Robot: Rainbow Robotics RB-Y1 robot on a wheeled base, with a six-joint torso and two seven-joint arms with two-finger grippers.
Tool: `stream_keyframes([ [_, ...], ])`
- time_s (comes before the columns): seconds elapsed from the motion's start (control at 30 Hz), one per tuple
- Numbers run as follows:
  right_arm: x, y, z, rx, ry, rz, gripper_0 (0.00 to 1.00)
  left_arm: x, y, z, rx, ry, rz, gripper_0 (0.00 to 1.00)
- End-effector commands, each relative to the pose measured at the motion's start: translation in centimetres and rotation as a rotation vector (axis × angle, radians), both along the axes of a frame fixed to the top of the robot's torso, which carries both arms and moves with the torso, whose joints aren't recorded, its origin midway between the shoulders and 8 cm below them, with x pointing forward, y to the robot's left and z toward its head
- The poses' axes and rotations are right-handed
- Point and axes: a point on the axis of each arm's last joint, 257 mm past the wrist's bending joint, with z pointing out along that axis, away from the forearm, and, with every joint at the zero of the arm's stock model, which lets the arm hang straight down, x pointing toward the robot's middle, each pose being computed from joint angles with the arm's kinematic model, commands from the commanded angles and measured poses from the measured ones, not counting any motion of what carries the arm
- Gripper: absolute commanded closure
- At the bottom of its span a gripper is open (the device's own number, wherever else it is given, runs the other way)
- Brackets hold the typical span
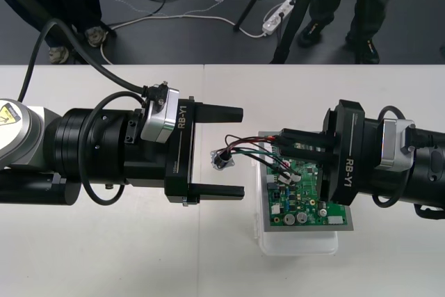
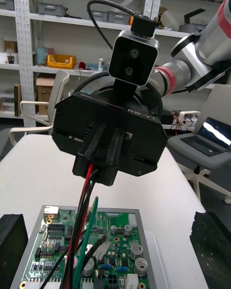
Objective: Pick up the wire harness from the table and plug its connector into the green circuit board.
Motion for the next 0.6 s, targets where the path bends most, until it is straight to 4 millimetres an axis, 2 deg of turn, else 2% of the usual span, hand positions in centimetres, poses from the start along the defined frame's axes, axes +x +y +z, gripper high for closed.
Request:
stream_keyframes([
  [0.03, -1.8, 2.1, 1.6, 0.029, -0.050, 0.064, 1.00, -0.9, -1.5, 2.4, -0.053, -0.082, -0.027, 0.00],
  [0.3, -2.1, 2.8, 2.0, 0.035, -0.035, 0.067, 1.00, -1.0, -1.7, 2.6, -0.058, -0.091, -0.032, 0.00],
  [0.6, -2.1, 4.1, 1.1, 0.020, 0.017, 0.059, 1.00, -1.1, -2.1, 3.0, -0.067, -0.100, -0.037, 0.00],
])
